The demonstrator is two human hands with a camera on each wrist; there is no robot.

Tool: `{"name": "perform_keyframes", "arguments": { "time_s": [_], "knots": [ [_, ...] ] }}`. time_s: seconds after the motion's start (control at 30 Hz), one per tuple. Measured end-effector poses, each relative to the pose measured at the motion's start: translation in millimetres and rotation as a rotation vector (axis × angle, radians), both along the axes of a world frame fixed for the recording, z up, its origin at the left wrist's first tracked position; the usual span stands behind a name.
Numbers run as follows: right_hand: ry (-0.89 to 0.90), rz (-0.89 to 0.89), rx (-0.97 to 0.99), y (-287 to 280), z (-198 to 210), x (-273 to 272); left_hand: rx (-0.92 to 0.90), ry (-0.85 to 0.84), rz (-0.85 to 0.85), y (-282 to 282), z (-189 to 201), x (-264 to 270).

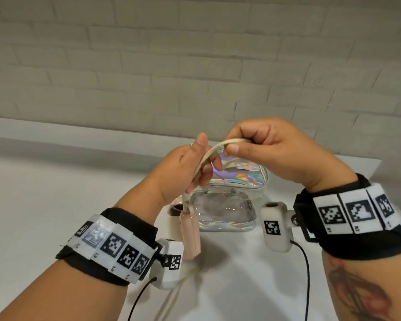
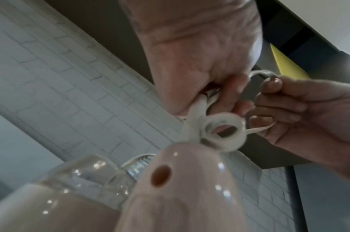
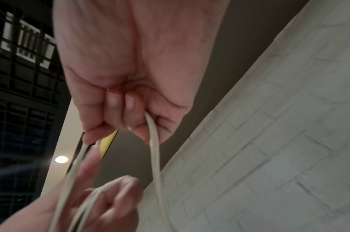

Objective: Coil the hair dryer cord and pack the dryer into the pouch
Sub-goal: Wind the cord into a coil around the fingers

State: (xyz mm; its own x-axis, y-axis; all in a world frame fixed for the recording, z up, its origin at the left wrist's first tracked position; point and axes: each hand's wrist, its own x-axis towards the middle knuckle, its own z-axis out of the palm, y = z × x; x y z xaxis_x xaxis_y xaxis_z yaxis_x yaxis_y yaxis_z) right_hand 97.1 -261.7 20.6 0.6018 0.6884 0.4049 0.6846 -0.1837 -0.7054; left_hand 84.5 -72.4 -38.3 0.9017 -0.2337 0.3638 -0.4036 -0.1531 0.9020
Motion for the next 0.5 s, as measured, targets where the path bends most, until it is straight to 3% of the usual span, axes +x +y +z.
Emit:
{"name": "perform_keyframes", "arguments": {
  "time_s": [0.1, 0.37, 0.5],
  "knots": [
    [0.045, 0.014, 0.147, 2.4, 1.3, 10.4, -0.007, 0.050, -0.194, 6.3, 1.3, -4.9],
    [0.227, -0.108, 0.491, 35.0, -23.1, 28.5, -0.143, 0.077, -0.408, -3.4, 13.3, -20.9],
    [0.398, -0.126, 0.392, 51.6, -37.6, 38.1, -0.214, -0.001, -0.381, -13.9, 23.7, -17.8]
  ]
}}
